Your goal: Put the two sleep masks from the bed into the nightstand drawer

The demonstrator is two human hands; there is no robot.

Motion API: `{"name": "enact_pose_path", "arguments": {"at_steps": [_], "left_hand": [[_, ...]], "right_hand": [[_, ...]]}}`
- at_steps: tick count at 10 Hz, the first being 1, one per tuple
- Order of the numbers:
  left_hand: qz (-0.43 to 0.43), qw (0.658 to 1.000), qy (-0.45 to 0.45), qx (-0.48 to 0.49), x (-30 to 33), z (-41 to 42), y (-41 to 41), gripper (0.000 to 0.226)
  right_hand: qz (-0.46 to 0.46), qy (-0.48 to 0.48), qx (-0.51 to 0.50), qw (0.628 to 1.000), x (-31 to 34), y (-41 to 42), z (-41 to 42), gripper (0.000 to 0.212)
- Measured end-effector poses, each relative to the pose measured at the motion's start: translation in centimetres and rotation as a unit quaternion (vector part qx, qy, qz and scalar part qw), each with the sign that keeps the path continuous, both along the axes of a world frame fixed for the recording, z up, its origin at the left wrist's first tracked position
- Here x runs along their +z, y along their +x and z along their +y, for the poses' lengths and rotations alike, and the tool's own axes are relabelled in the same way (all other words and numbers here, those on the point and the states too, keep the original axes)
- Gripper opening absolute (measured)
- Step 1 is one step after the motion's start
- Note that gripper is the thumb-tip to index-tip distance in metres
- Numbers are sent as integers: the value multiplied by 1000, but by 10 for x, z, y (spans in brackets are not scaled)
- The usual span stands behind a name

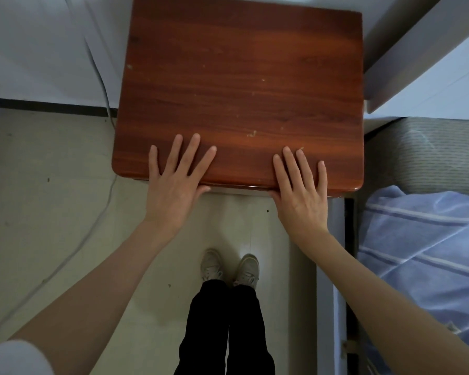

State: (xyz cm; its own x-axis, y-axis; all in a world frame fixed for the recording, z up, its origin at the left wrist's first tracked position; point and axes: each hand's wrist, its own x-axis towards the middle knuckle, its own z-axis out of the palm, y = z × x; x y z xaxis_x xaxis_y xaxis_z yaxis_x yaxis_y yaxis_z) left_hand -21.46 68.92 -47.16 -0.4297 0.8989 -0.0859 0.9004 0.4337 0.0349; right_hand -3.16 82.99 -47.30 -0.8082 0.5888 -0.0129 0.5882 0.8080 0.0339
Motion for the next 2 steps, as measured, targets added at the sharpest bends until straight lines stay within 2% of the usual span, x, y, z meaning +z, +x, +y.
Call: {"name": "enact_pose_path", "arguments": {"at_steps": [1, 2], "left_hand": [[5, 1000, 0, -1, 1, -1, 0, 77], [-14, 1000, 1, -5, 0, -2, 0, 76]], "right_hand": [[7, -59, 6, 998, 11, -3, -2, 64], [61, -226, -50, 971, 30, -3, 1, 65]]}}
